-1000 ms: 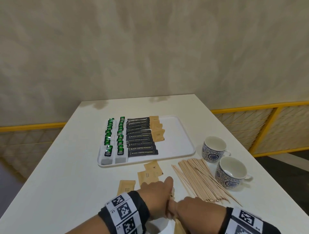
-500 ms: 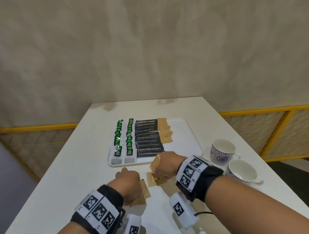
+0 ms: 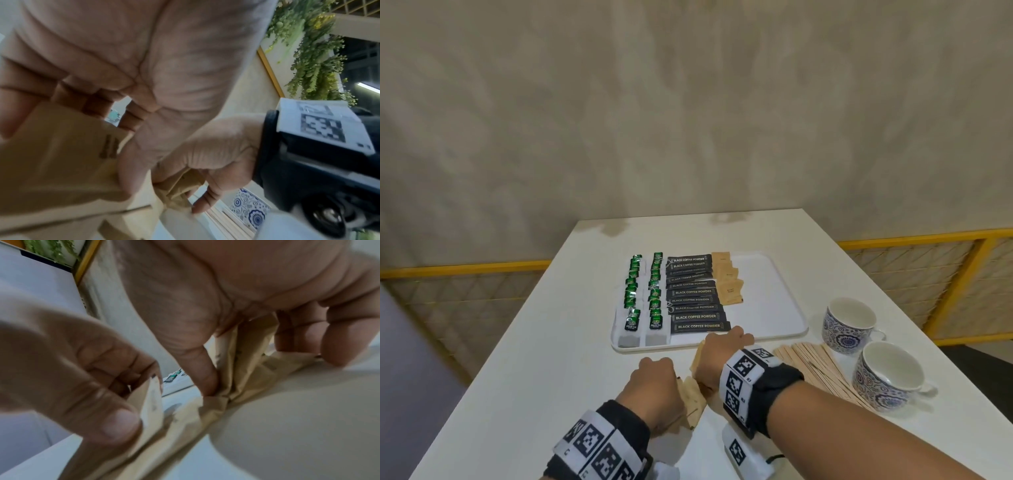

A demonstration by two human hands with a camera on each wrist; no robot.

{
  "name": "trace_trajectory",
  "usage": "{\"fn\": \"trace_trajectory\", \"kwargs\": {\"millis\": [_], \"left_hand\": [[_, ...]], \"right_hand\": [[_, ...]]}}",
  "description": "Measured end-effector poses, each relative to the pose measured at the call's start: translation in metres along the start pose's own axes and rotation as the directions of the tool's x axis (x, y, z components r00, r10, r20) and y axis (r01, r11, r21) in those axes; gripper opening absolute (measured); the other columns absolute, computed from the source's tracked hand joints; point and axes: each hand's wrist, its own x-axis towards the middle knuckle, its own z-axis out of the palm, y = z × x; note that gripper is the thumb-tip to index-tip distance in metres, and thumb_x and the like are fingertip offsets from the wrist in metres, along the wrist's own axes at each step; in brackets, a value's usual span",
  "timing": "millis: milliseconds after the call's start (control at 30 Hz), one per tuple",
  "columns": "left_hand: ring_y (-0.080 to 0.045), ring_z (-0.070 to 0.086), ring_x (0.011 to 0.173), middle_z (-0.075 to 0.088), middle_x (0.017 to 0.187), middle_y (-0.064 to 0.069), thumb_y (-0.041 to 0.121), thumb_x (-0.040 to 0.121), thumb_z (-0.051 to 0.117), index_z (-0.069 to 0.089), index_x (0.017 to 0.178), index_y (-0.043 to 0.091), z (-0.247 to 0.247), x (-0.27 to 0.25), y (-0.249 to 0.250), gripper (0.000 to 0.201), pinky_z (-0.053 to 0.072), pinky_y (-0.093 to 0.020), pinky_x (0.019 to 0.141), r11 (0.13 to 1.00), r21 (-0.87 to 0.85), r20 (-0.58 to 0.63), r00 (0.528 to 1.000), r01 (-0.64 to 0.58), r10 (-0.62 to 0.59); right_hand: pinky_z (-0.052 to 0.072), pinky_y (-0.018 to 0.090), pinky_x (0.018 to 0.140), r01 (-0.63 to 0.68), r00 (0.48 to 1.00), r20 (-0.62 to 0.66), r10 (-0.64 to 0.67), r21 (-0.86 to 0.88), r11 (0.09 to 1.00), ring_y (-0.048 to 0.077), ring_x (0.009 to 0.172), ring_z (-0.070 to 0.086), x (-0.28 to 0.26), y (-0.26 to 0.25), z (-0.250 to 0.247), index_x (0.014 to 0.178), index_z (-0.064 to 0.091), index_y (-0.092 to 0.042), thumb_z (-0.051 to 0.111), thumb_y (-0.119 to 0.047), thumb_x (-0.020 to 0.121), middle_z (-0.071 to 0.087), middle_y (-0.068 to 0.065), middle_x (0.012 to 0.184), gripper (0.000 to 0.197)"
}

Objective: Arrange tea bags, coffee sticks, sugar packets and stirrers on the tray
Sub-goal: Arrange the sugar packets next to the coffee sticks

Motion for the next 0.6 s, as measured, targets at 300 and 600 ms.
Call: {"fn": "trace_trajectory", "kwargs": {"millis": [300, 600], "left_hand": [[-0.02, 0.054, 0.109, 0.054, 0.122, -0.004, 0.018, 0.079, 0.07, 0.039, 0.124, 0.013, 0.009, 0.004, 0.012, 0.055, 0.04, -0.022, 0.075, 0.999, -0.042, 0.003, 1.0, -0.009, 0.009], [-0.021, 0.059, 0.107, 0.062, 0.118, -0.005, 0.02, 0.085, 0.061, 0.059, 0.118, 0.013, 0.004, 0.007, 0.017, 0.033, 0.048, -0.025, 0.086, 0.997, 0.07, 0.091, 0.995, -0.042, 0.036]], "right_hand": [[0.052, 0.033, 0.087, 0.201, 0.973, 0.046, -0.228, 0.324, 0.924, 0.025, 0.108, 0.06, -0.002, 0.016, -0.006, 0.122, 0.049, -0.01, 0.064, -0.019, 0.085, 0.06, 0.009, 0.12, 0.041], [0.047, 0.03, 0.077, 0.212, 0.969, 0.005, -0.247, 0.503, 0.838, 0.021, 0.092, 0.056, -0.006, 0.026, -0.005, 0.121, 0.041, -0.015, 0.067, -0.015, 0.082, 0.06, 0.007, 0.113, 0.046]]}}
